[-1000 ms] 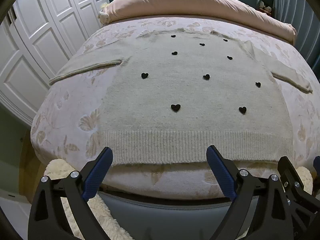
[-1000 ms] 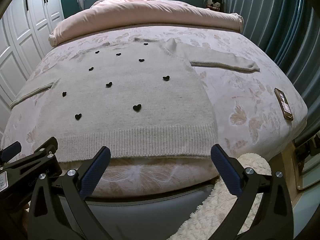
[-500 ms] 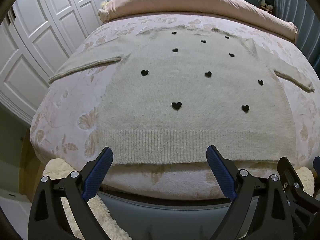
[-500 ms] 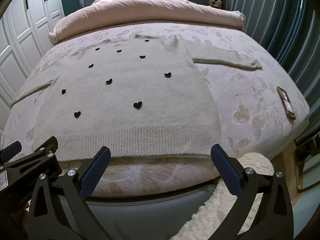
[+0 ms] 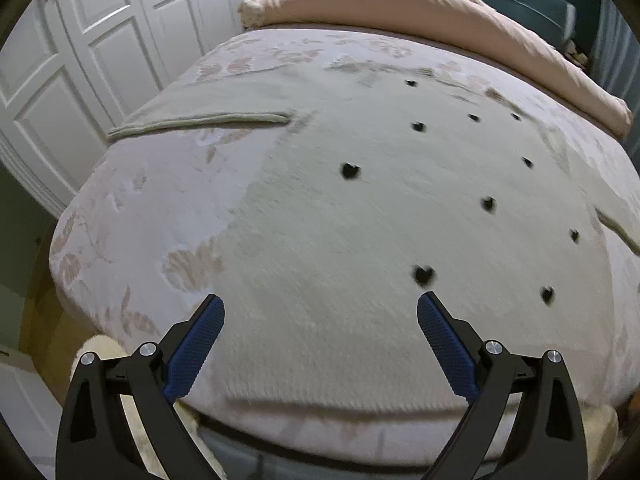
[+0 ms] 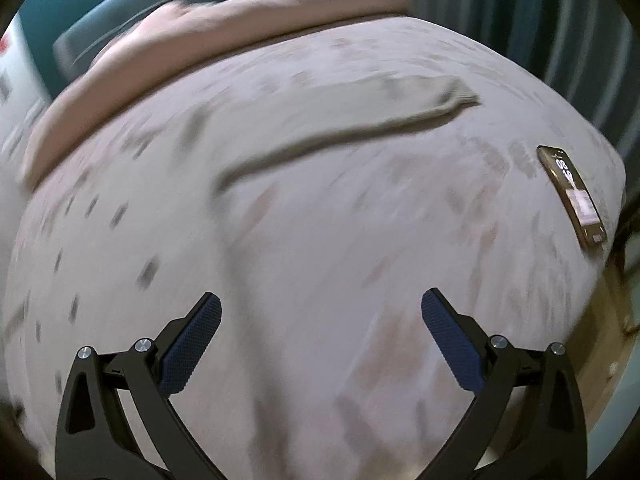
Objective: Fold small clothes
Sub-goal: 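Grasp a sweater sleeve with the right tool and fold it across the body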
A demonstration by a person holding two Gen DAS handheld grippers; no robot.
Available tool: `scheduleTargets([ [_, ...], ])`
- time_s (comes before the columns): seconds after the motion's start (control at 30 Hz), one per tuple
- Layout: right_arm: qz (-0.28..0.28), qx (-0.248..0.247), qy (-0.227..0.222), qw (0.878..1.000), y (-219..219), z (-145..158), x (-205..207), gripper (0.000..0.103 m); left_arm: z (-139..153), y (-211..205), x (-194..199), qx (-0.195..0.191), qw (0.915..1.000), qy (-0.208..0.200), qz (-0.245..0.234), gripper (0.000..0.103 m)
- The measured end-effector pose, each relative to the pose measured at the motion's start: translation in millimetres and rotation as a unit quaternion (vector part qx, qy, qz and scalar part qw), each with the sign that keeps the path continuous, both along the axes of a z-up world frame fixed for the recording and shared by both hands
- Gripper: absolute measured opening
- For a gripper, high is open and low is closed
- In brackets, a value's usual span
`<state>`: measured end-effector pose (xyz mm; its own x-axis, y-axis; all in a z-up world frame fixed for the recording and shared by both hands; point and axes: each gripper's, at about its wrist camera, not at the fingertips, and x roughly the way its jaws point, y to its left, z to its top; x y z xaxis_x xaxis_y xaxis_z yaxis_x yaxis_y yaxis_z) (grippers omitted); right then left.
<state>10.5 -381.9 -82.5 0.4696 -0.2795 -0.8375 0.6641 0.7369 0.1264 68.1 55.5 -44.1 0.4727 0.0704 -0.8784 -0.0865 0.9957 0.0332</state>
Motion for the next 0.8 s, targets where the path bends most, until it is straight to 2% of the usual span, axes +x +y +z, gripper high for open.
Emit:
scheduleTargets([
  [0.17, -0.103, 0.024, -0.037, 0.994, -134.2, -14.4, 40.3, 0.097, -12.9, 11.0, 24.2, -0.013, 0.9994, 0.019, 0.024, 0.095],
  [0.3, -0.179, 0.047, -0.039, 0.982, -205.8, -31.7, 61.9, 0.096, -22.2, 16.2, 45.2, -0.023, 0.9984, 0.029, 0.042, 0.093],
  [0.4, -0.209, 0.055, -0.028, 0.976, -234.9, -46.3, 77.2, 0.093, -26.7, 18.8, 60.3, -0.02, 0.9979, 0.031, 0.053, 0.092],
  [0.47, -0.213, 0.052, -0.014, 0.976, -243.6, -55.3, 87.3, 0.084, -28.8, 19.5, 70.6, -0.017, 0.9977, 0.03, 0.057, 0.089],
  [0.5, -0.213, 0.051, -0.006, 0.976, -247.8, -60.7, 93.2, 0.072, -29.5, 20.8, 74.6, -0.016, 0.9977, 0.029, 0.059, 0.089],
  [0.57, -0.213, 0.041, 0.001, 0.976, -254.7, -63.7, 101.7, 0.062, -30.3, 21.6, 82.3, -0.016, 0.9976, 0.027, 0.061, 0.089],
  [0.6, -0.207, 0.034, -0.006, 0.978, -254.6, -60.9, 106.5, 0.043, -30.6, 21.9, 87.1, -0.015, 0.9976, 0.024, 0.063, 0.089],
  [0.63, -0.201, 0.038, -0.012, 0.979, -254.5, -58.5, 110.8, 0.016, -30.7, 22.2, 89.5, -0.016, 0.9976, 0.024, 0.063, 0.089],
  [0.67, -0.199, 0.046, -0.023, 0.979, -255.2, -54.1, 114.7, 0.014, -30.7, 22.4, 93.5, -0.017, 0.9976, 0.022, 0.063, 0.088],
  [0.7, -0.192, 0.054, -0.062, 0.978, -250.0, -40.7, 118.7, 0.013, -30.5, 23.0, 95.8, -0.018, 0.9977, 0.02, 0.062, 0.088],
  [0.73, -0.171, 0.049, -0.113, 0.978, -236.5, -17.8, 126.1, 0.013, -29.6, 23.5, 98.6, -0.02, 0.9977, 0.017, 0.062, 0.088],
  [0.8, -0.106, 0.032, -0.166, 0.98, -201.8, 22.0, 147.0, 0.013, -27.7, 24.8, 103.0, -0.023, 0.9977, 0.011, 0.063, 0.088],
])
